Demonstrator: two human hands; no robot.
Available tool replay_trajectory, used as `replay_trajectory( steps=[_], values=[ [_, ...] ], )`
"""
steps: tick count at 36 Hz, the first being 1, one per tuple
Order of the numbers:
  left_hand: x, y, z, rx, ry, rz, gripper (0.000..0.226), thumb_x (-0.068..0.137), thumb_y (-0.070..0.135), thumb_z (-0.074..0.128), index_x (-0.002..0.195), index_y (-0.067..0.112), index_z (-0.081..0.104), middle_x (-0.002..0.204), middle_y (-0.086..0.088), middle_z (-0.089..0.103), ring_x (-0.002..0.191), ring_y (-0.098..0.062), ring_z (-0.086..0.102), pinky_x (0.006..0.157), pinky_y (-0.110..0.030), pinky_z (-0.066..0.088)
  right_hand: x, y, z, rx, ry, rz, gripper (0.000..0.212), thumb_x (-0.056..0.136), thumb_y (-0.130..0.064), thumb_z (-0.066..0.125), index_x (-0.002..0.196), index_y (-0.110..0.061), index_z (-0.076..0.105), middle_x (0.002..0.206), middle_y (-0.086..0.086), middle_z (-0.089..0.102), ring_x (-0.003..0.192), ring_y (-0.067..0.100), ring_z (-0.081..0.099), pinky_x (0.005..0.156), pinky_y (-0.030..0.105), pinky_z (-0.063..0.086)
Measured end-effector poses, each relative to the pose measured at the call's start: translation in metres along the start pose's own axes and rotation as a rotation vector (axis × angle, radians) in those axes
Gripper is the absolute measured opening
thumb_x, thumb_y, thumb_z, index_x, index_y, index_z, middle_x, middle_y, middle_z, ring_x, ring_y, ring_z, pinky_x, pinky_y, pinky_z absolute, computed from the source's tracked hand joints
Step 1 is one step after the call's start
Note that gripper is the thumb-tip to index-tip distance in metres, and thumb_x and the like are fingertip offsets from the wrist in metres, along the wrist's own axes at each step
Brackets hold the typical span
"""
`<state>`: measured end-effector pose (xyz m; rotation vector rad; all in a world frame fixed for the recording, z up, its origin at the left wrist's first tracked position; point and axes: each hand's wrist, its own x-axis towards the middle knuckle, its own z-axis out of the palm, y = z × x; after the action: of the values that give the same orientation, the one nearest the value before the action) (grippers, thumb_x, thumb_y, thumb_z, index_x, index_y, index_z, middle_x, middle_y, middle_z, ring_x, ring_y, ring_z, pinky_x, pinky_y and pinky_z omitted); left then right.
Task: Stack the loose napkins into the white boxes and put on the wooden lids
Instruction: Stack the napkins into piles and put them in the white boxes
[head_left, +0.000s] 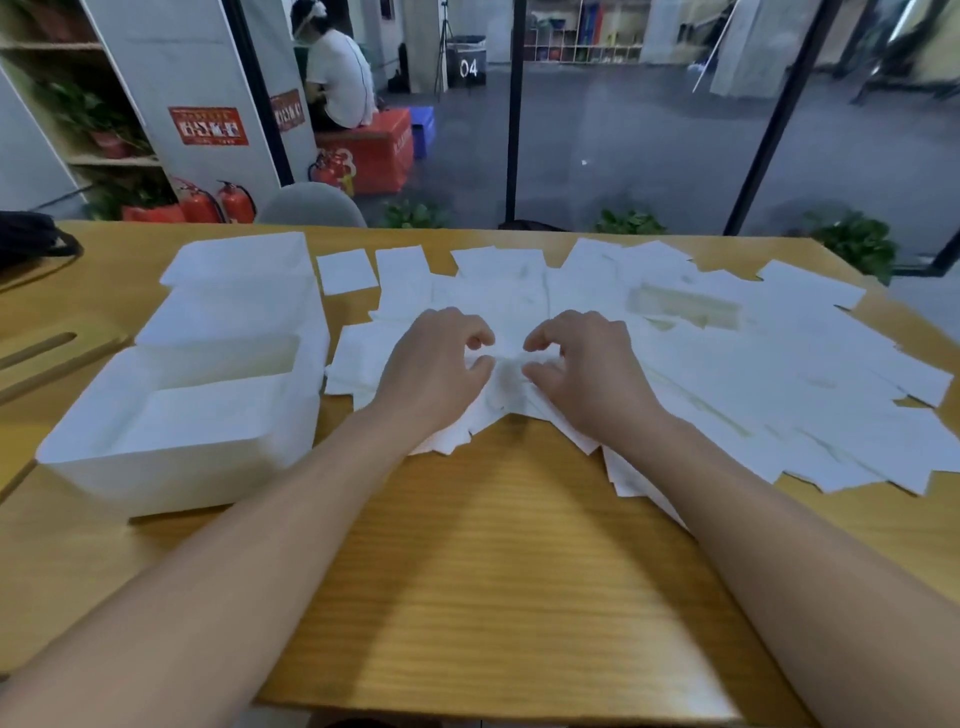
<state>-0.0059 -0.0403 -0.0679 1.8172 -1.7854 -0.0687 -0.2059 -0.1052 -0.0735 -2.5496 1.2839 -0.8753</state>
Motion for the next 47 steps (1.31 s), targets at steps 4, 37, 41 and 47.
replay_trajectory(
  steps=[4,37,41,47],
  values=[
    [0.008,-0.01,0.01,0.018,0.001,-0.035,0.028,0.101,0.029,0.068,0.128,0.025,0.074,0.124,0.005,0.067,0.123,-0.02,0.054,0.099,-0.04,0.052,0.013,0.007,0.019,-0.111,0.018,-0.063,0.016,0.094,-0.035,0.072,0.105,-0.025,0.078,0.105,-0.009,0.074,0.099,0.021,0.06,0.093,0.042,0.037],
    [-0.004,-0.023,0.005,0.005,-0.195,-0.015,0.047,0.106,0.052,0.061,0.151,0.042,0.054,0.13,0.02,0.059,0.134,-0.011,0.036,0.11,-0.031,0.024,-0.018,0.001,-0.029,0.188,-0.187,-0.245,0.008,0.099,-0.025,0.078,0.098,-0.022,0.085,0.118,-0.021,0.077,0.084,-0.022,0.062,0.075,0.002,0.042],
    [-0.004,-0.025,0.006,-0.037,-0.149,-0.026,0.037,0.107,0.044,0.064,0.144,0.042,0.06,0.114,0.019,0.06,0.125,-0.01,0.039,0.108,-0.032,0.029,-0.016,0.002,-0.033,0.201,-0.195,-0.206,0.012,0.099,-0.033,0.076,0.096,-0.024,0.084,0.111,-0.023,0.078,0.095,-0.01,0.07,0.083,0.014,0.052],
    [-0.003,-0.025,0.008,-0.066,-0.138,-0.056,0.018,0.106,0.041,0.065,0.124,0.04,0.067,0.115,0.016,0.056,0.122,-0.012,0.041,0.102,-0.032,0.03,-0.012,0.006,-0.039,0.202,-0.132,-0.083,0.014,0.098,-0.045,0.074,0.098,-0.032,0.08,0.103,-0.023,0.077,0.099,0.003,0.071,0.076,0.02,0.05]
  ],
)
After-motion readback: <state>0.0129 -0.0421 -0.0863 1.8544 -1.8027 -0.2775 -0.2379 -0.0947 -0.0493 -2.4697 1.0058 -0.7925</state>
